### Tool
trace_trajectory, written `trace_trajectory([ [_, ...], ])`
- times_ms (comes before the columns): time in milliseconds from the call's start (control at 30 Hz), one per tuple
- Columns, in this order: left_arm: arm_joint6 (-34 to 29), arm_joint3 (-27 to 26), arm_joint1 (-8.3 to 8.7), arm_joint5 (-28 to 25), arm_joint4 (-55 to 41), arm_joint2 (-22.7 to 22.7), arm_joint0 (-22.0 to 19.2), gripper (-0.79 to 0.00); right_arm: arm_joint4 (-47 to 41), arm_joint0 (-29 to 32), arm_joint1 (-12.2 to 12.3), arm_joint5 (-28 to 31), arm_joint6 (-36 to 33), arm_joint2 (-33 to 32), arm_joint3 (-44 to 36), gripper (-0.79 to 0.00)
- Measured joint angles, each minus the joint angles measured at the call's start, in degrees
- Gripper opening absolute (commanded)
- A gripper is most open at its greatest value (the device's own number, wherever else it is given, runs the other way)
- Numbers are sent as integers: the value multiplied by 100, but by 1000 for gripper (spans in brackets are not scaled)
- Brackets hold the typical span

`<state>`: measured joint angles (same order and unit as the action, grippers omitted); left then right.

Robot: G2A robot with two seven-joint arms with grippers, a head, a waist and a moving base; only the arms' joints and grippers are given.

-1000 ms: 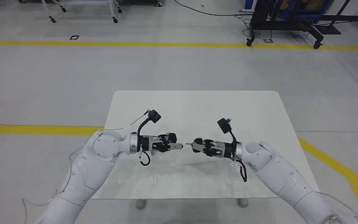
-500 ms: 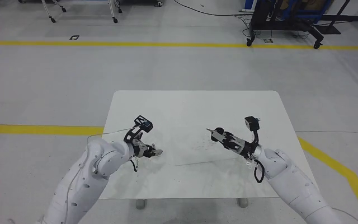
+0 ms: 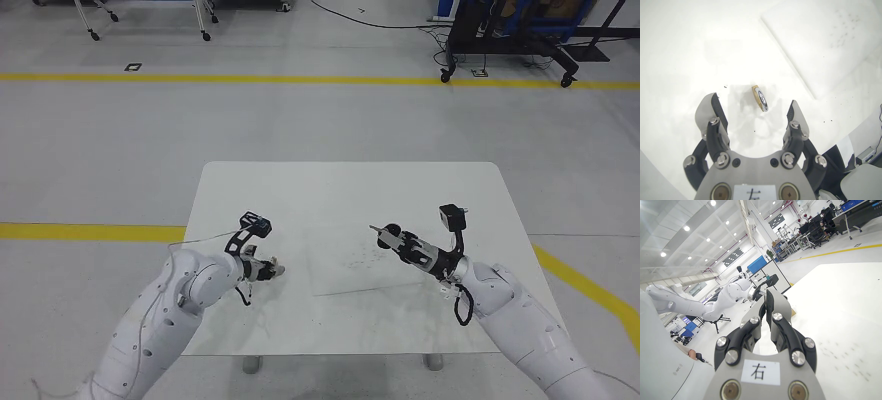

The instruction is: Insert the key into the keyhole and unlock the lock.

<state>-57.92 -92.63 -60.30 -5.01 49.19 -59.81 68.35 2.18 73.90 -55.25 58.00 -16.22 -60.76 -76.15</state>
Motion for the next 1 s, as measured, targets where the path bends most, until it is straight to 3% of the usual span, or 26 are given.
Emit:
trace_trajectory([
  [167, -59, 173, -39, -46, -25, 114, -144, -690, 0, 0, 0, 0, 0, 0, 0, -785],
  [233, -79, 192, -50, -74, -67, 140, -168, -720, 0, 0, 0, 0, 0, 0, 0, -785],
  [267, -84, 198, -52, -83, -72, 145, -176, -785, 0, 0, 0, 0, 0, 0, 0, -785],
  [733, -35, 293, -80, -105, 149, 231, -237, -785, 0, 0, 0, 0, 0, 0, 0, -785],
  [1000, 503, 219, -98, -230, 395, 255, -207, -785, 0, 0, 0, 0, 0, 0, 0, -785],
])
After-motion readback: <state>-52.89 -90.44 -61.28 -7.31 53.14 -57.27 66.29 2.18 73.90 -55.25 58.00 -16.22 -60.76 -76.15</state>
